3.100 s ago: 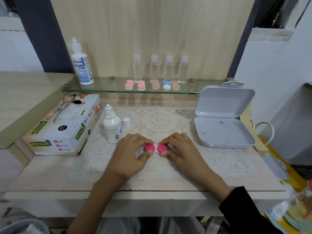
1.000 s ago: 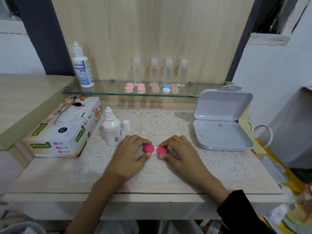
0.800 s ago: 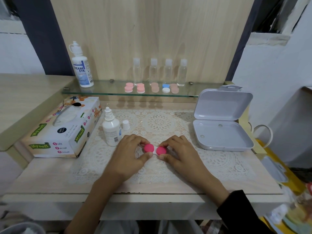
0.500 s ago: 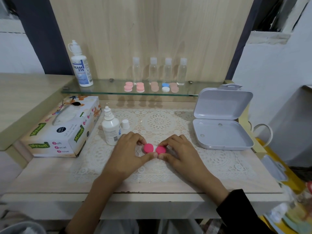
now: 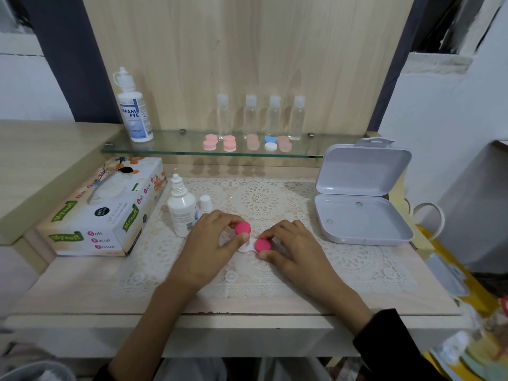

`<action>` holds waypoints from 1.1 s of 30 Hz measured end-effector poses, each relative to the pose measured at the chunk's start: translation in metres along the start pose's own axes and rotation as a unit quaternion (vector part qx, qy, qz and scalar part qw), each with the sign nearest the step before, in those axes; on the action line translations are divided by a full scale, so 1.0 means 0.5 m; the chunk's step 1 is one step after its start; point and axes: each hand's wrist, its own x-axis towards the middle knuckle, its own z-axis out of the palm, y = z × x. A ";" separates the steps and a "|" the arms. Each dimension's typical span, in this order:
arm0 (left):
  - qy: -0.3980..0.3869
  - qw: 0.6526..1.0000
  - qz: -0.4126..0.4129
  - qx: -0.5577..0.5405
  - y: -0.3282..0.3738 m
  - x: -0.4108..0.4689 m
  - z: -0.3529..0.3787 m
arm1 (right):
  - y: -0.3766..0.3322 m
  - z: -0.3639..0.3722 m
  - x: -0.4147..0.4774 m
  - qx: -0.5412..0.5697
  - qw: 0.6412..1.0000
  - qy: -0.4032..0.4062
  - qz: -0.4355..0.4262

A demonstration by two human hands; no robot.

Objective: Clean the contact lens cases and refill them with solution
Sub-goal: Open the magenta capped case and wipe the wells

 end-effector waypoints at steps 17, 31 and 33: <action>-0.056 0.993 -0.042 0.098 -0.020 0.064 0.022 | 0.004 0.002 0.000 0.002 1.000 0.000 -0.006; -0.040 0.999 -0.028 -0.017 -0.005 -0.014 -0.001 | 0.003 0.001 -0.002 -0.001 1.000 -0.003 -0.007; -0.030 0.999 -0.022 -0.002 -0.007 -0.017 0.002 | 0.001 0.001 -0.003 -0.001 1.000 -0.005 -0.005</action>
